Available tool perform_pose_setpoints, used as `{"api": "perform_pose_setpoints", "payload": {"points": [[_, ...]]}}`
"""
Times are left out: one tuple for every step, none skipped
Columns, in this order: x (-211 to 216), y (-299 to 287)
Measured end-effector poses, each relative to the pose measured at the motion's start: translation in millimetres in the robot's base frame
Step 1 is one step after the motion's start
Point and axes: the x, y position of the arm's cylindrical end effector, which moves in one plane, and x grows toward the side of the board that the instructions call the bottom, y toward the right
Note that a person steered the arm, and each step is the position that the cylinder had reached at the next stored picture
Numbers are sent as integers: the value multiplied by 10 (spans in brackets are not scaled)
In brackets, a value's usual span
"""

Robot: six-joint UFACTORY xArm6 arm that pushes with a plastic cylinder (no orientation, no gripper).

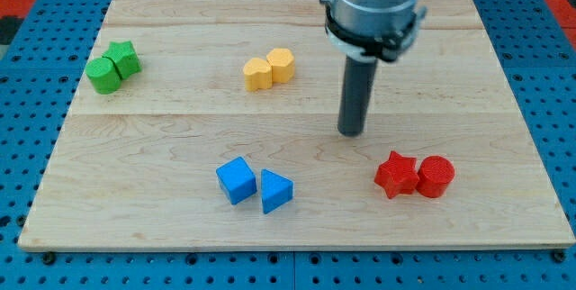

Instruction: Slightly push the red star into the red circle

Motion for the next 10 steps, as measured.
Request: {"api": "perform_pose_setpoints", "payload": {"points": [[266, 30], [367, -112], [463, 189], [432, 247], [151, -106], [-293, -20], [-830, 174], [-1292, 66], [-1751, -190], [-2102, -590]]}}
